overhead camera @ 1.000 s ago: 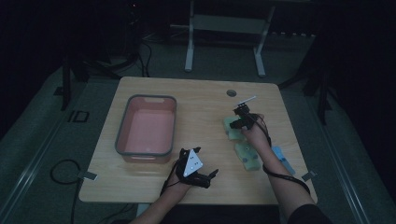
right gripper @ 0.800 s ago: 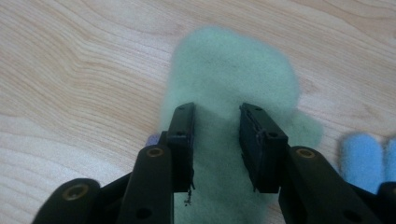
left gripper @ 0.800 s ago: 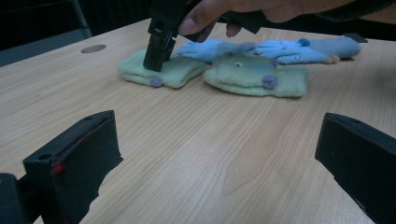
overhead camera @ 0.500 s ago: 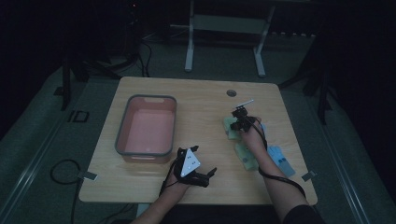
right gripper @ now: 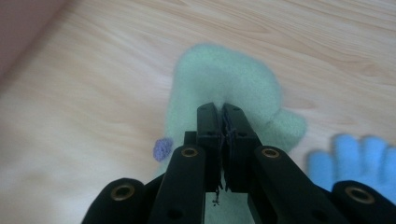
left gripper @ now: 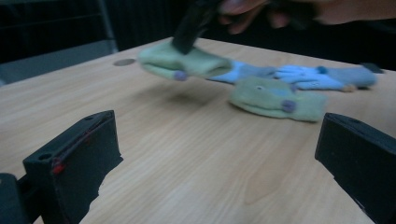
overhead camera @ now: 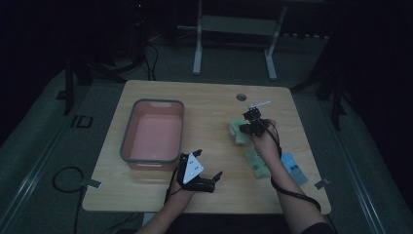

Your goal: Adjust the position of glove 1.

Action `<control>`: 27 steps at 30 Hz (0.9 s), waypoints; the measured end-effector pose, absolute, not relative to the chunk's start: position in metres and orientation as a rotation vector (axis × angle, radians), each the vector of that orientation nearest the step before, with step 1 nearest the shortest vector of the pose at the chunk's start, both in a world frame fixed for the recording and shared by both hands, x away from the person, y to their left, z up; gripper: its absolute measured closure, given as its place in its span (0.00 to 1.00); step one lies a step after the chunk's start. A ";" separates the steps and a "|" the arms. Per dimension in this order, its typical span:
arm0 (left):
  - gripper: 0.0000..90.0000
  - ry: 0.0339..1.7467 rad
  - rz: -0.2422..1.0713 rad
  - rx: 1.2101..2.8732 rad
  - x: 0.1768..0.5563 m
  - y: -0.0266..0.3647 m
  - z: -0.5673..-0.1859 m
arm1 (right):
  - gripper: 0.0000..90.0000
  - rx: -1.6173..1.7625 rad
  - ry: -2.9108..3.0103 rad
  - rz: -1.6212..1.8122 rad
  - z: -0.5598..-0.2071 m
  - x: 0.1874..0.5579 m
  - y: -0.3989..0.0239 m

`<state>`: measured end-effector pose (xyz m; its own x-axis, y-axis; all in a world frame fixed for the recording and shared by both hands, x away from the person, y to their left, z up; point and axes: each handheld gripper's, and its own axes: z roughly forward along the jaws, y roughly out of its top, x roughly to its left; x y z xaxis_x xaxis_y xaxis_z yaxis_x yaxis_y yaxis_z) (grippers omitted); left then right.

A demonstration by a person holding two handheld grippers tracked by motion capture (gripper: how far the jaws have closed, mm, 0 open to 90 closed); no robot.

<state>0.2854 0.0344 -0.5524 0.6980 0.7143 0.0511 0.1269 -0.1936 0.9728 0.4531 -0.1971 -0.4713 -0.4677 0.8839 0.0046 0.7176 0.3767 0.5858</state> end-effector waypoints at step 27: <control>0.00 0.679 0.555 1.638 0.281 0.038 -0.546 | 0.97 1.549 2.203 0.830 -0.489 0.332 -0.173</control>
